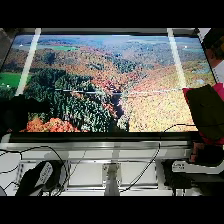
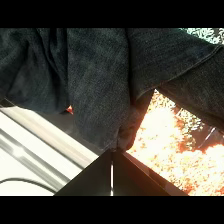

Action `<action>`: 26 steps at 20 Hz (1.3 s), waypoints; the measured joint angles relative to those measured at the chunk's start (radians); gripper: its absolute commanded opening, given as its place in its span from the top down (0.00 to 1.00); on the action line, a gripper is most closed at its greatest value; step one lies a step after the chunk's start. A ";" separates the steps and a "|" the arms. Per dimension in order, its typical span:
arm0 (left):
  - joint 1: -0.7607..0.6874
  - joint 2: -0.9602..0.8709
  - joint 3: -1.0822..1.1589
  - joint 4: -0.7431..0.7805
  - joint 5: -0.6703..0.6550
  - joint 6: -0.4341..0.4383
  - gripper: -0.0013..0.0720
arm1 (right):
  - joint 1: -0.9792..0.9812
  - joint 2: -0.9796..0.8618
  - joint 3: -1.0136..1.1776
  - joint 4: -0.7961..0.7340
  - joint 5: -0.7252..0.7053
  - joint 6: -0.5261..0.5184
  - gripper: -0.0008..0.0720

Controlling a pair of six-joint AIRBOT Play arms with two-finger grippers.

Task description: Fold the clothes and pants, and hang the long-sleeved shirts on hangers.

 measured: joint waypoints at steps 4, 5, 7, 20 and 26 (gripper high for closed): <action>0.002 -0.005 0.000 0.018 -0.001 0.000 0.96 | 0.000 0.000 0.000 0.000 0.000 0.000 0.94; 0.003 -0.006 0.000 0.035 -0.001 0.000 0.96 | 0.000 0.000 0.000 0.000 0.000 0.000 0.94; 0.006 -0.007 0.000 0.088 0.003 0.000 0.94 | 0.000 0.000 0.000 0.000 0.000 0.000 0.94; 0.163 -0.197 0.000 0.097 0.121 0.007 0.21 | 0.000 0.000 0.000 0.000 0.000 0.000 0.94; 0.171 -0.327 0.000 -0.108 0.144 0.243 0.21 | 0.000 0.000 0.000 0.000 0.000 0.000 0.94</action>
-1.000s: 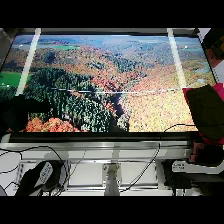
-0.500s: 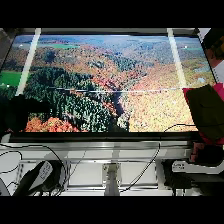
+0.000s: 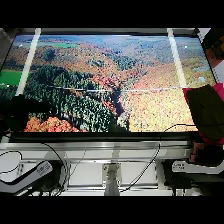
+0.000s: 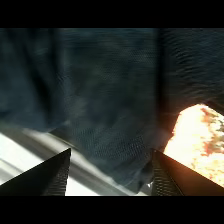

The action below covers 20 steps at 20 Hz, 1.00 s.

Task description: Fold the clothes and pants, and hang the long-sleeved shirts on hangers.

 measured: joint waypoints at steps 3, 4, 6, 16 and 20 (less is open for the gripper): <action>0.001 -0.049 0.000 -0.032 0.034 0.060 0.21 | 0.000 0.000 0.000 0.000 0.000 0.000 0.94; 0.001 -0.063 0.000 -0.037 0.051 0.074 0.21 | 0.000 0.000 0.000 0.000 0.000 0.000 0.94; 0.001 -0.094 0.000 -0.045 0.077 0.085 0.27 | 0.000 0.000 0.000 0.000 0.000 0.000 0.94; -0.023 -0.104 0.025 -0.127 0.116 0.105 0.96 | 0.000 0.000 0.000 0.000 0.000 0.000 0.94; -0.109 -0.062 0.148 -0.352 0.126 0.106 0.96 | 0.000 0.000 0.000 0.000 0.000 0.000 0.94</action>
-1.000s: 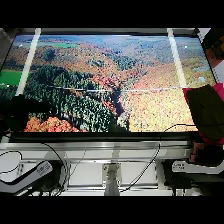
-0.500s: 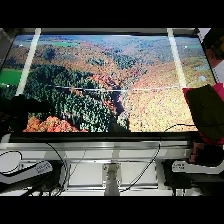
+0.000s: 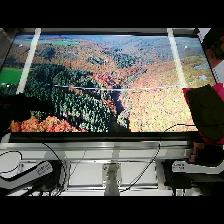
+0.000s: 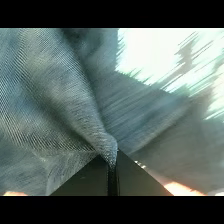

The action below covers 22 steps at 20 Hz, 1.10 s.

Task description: Fold the clothes and pants, and hang the long-sleeved shirts on hangers.

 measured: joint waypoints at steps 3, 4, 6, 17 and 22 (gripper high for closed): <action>-0.138 0.011 0.184 -0.165 -0.004 0.011 0.96 | 0.000 0.000 0.000 0.000 -0.001 0.000 0.94; -0.203 0.014 0.265 -0.206 -0.006 0.016 0.96 | 0.000 0.000 0.000 0.000 -0.006 0.000 0.94; -0.332 0.016 0.423 -0.254 -0.011 0.020 0.96 | 0.000 0.000 0.000 0.006 -0.036 0.002 0.94; -0.757 -0.003 0.799 -0.467 0.022 0.075 0.96 | 0.000 0.000 0.000 0.009 -0.169 0.054 0.94; -0.900 -0.073 0.812 -0.609 0.024 0.157 0.96 | 0.000 0.000 0.000 -0.156 -0.196 0.057 0.94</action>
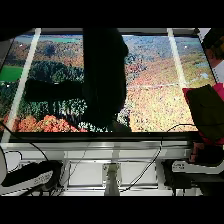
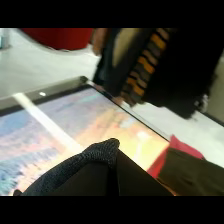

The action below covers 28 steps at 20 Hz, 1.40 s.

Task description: Fold the clothes and pants, and hang the long-sleeved shirts on hangers.

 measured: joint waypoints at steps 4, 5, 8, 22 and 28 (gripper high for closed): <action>-0.079 -0.080 0.002 -0.025 -0.087 0.025 0.39 | -0.001 0.000 0.000 -0.155 -0.001 0.002 0.61; -0.086 -0.096 0.003 -0.028 -0.115 0.027 0.39 | -0.001 0.000 0.000 -0.192 -0.002 0.001 0.58; -0.084 -0.123 0.002 -0.029 -0.191 0.034 0.39 | -0.001 -0.005 0.000 -0.291 -0.003 0.002 0.58; 0.090 -0.132 -0.050 0.283 -0.440 -0.068 0.96 | 0.003 -0.108 -0.056 -0.745 0.129 0.026 0.95; 0.108 -0.136 -0.328 0.294 -0.484 -0.121 0.53 | 0.074 -0.272 -0.127 -0.804 0.200 0.031 0.39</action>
